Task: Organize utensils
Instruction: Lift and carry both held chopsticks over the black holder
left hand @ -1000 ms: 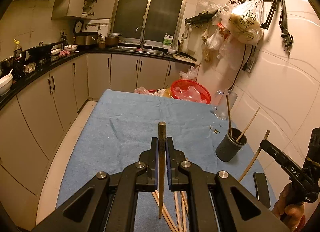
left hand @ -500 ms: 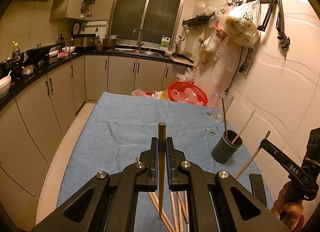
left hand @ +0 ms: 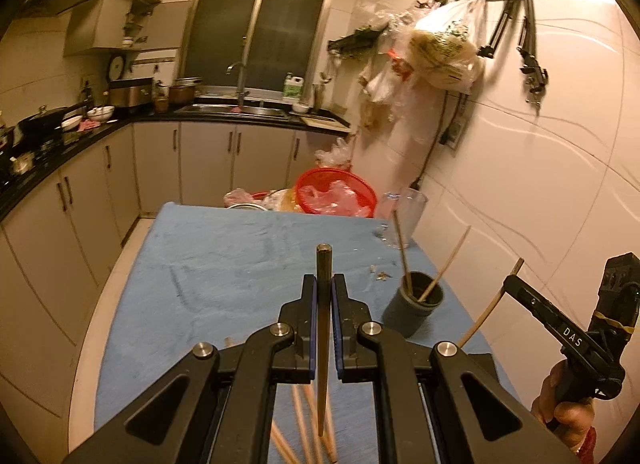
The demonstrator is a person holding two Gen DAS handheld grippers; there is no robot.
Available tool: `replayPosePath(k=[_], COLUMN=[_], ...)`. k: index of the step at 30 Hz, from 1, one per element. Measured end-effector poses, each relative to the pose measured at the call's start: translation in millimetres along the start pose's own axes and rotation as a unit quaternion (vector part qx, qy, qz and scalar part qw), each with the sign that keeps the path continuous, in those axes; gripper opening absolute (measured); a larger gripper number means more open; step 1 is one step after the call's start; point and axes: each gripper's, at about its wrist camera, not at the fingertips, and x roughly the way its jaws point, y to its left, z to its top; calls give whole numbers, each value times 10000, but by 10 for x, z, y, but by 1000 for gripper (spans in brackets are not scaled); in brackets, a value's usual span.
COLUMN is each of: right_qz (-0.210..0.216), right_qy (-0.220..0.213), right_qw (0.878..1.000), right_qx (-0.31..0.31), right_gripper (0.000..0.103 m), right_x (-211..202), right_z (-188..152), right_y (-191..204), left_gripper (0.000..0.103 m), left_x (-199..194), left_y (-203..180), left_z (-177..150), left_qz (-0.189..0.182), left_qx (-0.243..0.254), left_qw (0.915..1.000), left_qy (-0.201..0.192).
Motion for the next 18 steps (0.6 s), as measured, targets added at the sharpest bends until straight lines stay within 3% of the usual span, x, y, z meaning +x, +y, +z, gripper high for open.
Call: replayPosePath(k=[18], right_qz=[-534], right_qy=[-729], right_qw=[9959], right_qx=[-7], right_gripper=[8], right_x=[-265], right_z=[768], right_y=[-311], left_gripper=[7], left_x=[462], left_y=[-853], left_z=[673], left_qz=[-660], left_qx=[393], left_qw=[9970], left_qy=[-75])
